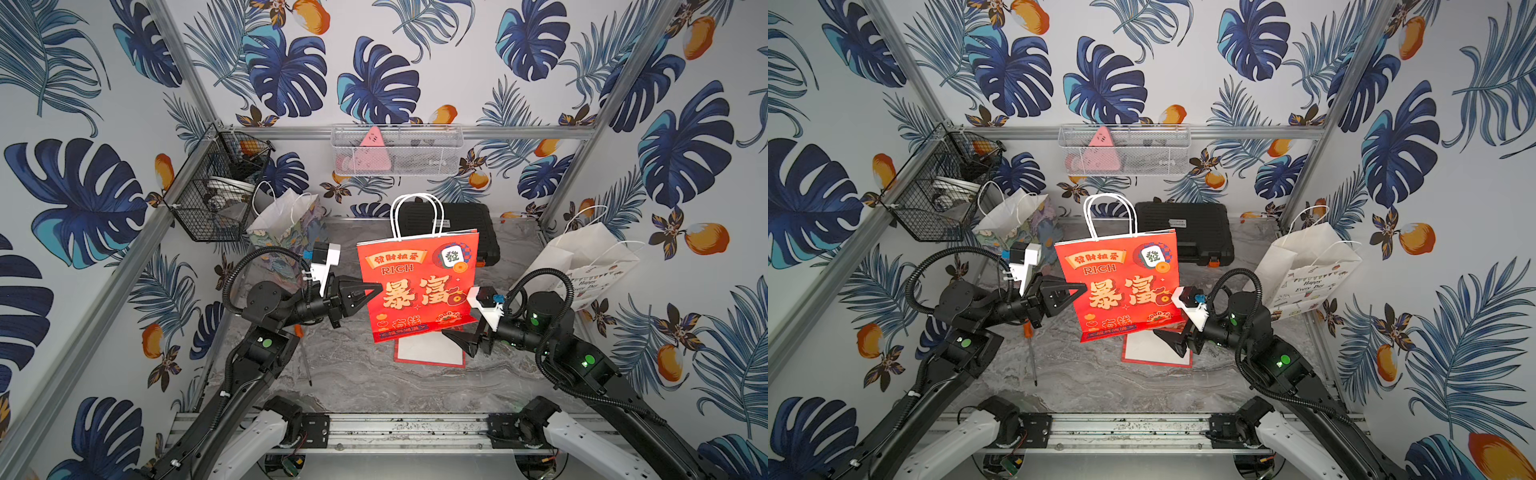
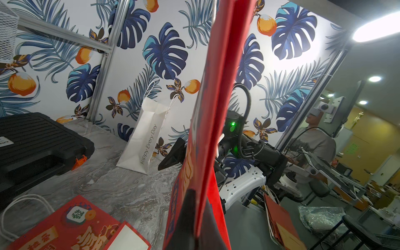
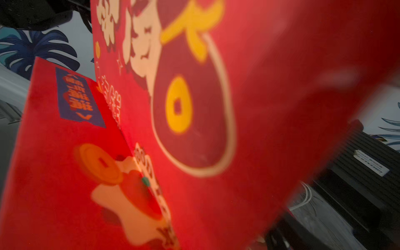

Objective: Put away the paper bag
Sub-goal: Press the paper bag.

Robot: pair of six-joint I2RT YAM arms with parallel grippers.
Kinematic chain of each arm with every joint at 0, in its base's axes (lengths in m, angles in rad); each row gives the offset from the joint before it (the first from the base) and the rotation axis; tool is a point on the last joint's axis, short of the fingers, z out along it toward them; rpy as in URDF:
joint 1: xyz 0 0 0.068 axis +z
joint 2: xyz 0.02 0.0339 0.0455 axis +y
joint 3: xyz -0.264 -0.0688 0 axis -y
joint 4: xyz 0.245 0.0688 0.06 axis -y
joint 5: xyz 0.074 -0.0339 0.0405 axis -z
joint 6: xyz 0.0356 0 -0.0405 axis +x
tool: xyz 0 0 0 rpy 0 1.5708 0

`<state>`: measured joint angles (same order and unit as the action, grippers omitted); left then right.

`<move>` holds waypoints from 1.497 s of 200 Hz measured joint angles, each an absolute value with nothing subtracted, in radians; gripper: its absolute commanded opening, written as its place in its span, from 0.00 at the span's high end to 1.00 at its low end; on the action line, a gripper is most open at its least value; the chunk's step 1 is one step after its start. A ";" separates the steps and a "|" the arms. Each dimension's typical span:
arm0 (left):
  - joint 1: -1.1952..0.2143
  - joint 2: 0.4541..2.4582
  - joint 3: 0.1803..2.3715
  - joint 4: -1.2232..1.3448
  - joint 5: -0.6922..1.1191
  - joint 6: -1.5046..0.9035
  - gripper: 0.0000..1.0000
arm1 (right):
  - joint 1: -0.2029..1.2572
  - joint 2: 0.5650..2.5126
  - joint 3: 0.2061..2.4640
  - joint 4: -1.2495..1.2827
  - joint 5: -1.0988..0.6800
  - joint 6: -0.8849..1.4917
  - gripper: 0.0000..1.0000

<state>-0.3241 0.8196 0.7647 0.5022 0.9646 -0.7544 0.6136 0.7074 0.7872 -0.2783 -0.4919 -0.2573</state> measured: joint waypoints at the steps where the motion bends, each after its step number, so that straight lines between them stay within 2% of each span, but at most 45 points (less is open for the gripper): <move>1: -0.324 0.820 0.764 0.505 0.965 -0.756 1.00 | 0.614 0.708 0.787 -0.274 -0.499 -0.255 0.18; 31: -0.324 0.830 0.749 0.544 0.976 -0.786 1.00 | 0.614 0.716 0.776 -0.142 -0.666 -0.189 0.50; 43: -0.324 0.827 0.749 0.542 0.974 -0.786 1.00 | 0.614 0.723 0.769 -0.092 -0.724 -0.155 0.69; 59: -0.324 0.826 0.748 0.538 0.971 -0.785 1.00 | 0.614 0.740 0.763 -0.038 -0.776 -0.112 1.00; 72: -0.323 0.827 0.748 0.537 0.967 -0.783 0.97 | 0.613 0.749 0.759 -0.018 -0.796 -0.079 1.00; 74: -0.323 0.827 0.748 0.536 0.967 -0.783 0.87 | 0.613 0.751 0.758 -0.016 -0.798 -0.078 1.00; 78: -0.322 0.827 0.748 0.533 0.964 -0.782 0.77 | 0.613 0.752 0.758 -0.011 -0.800 -0.075 1.00; 79: -0.322 0.827 0.748 0.533 0.964 -0.782 0.66 | 0.613 0.752 0.758 -0.009 -0.801 -0.072 1.00; 80: -0.322 0.827 0.748 0.532 0.964 -0.782 0.66 | 0.613 0.753 0.757 -0.009 -0.802 -0.070 1.00; 82: -0.322 0.827 0.749 0.530 0.963 -0.781 0.54 | 0.613 0.753 0.757 -0.008 -0.804 -0.064 1.00; 85: -0.322 0.828 0.750 0.525 0.963 -0.775 0.40 | 0.613 0.754 0.757 -0.004 -0.807 -0.060 1.00; 91: -0.322 0.828 0.756 0.508 0.958 -0.754 0.19 | 0.613 0.754 0.757 -0.001 -0.810 -0.058 1.00; 93: -0.322 0.828 0.759 0.500 0.956 -0.748 0.10 | 0.613 0.754 0.757 0.003 -0.810 -0.053 1.00; 96: -0.322 0.827 0.763 0.487 0.955 -0.743 0.03 | 0.613 0.754 0.758 0.007 -0.811 -0.045 1.00; 139: -0.322 0.710 0.749 0.213 0.807 -0.518 0.01 | 0.613 0.718 0.795 -0.005 -0.701 0.014 1.00; 169: -0.322 0.713 0.679 0.184 0.819 -0.469 0.01 | 0.614 0.726 0.841 -0.048 -0.649 0.038 1.00; 198: -0.322 0.770 0.574 0.339 0.915 -0.567 0.01 | 0.614 0.764 0.845 -0.031 -0.699 0.078 1.00; 212: -0.322 0.799 0.550 0.451 0.946 -0.633 0.08 | 0.615 0.780 0.832 -0.009 -0.726 0.114 1.00; 221: -0.322 0.817 0.542 0.528 0.968 -0.673 0.19 | 0.616 0.788 0.823 0.013 -0.743 0.136 1.00; 237: -0.322 0.849 0.534 0.652 0.975 -0.739 0.51 | 0.617 0.804 0.809 0.056 -0.762 0.173 1.00; 256: -0.322 0.883 0.531 0.766 0.982 -0.796 0.99 | 0.618 0.817 0.789 0.100 -0.767 0.207 1.00; 278: -0.322 0.891 0.532 0.802 0.982 -0.814 1.00 | 0.618 0.819 0.775 0.126 -0.762 0.228 1.00; 287: -0.322 0.882 0.535 0.786 0.980 -0.810 1.00 | 0.619 0.816 0.772 0.131 -0.758 0.236 0.86; 299: -0.326 0.858 0.540 0.745 0.970 -0.791 1.00 | 0.620 0.803 0.769 0.123 -0.746 0.244 0.50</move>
